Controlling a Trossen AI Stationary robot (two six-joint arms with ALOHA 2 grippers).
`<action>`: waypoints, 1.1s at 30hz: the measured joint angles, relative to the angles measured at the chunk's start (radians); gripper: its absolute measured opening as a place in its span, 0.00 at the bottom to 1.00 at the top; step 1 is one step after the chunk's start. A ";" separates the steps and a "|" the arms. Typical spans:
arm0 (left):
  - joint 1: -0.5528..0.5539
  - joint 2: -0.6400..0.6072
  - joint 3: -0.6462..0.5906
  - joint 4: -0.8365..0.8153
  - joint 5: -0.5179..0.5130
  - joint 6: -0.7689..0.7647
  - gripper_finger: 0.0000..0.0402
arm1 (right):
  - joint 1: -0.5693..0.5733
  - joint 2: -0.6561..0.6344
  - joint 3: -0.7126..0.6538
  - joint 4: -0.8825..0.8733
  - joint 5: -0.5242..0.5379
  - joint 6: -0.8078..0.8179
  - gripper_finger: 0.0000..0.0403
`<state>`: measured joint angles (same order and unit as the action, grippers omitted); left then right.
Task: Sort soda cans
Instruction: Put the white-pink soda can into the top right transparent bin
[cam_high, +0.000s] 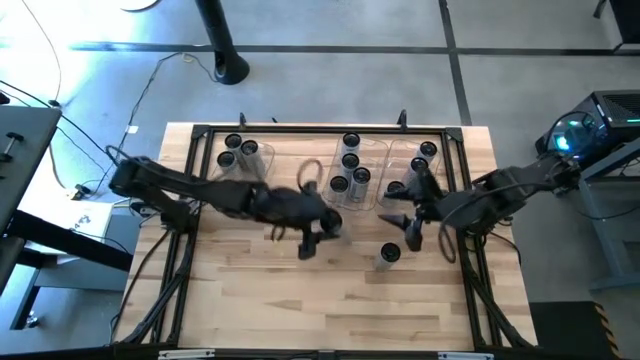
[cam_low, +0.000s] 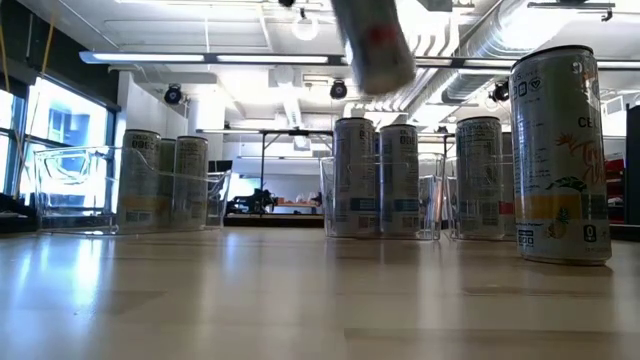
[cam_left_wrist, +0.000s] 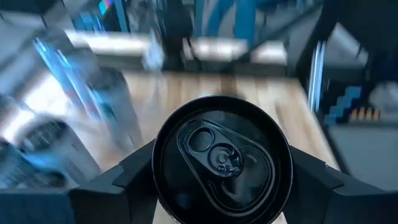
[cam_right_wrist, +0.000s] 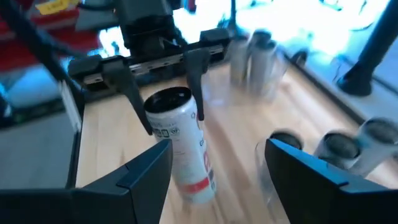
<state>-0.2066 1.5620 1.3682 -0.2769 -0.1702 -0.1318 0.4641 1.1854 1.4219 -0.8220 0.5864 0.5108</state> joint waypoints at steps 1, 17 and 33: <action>0.006 -0.020 0.000 0.017 -0.001 0.004 0.60 | 0.000 -0.001 0.020 0.000 0.021 -0.006 0.62; 0.037 -0.057 0.001 0.326 -0.037 -0.047 0.60 | -0.002 -0.002 0.120 0.058 0.195 -0.007 0.62; 0.070 0.128 0.098 0.409 -0.042 0.029 0.60 | -0.006 -0.019 0.121 0.279 0.198 -0.201 0.62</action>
<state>-0.1364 1.6905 1.4657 0.1319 -0.2123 -0.1031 0.4576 1.1667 1.5433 -0.5430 0.7845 0.3096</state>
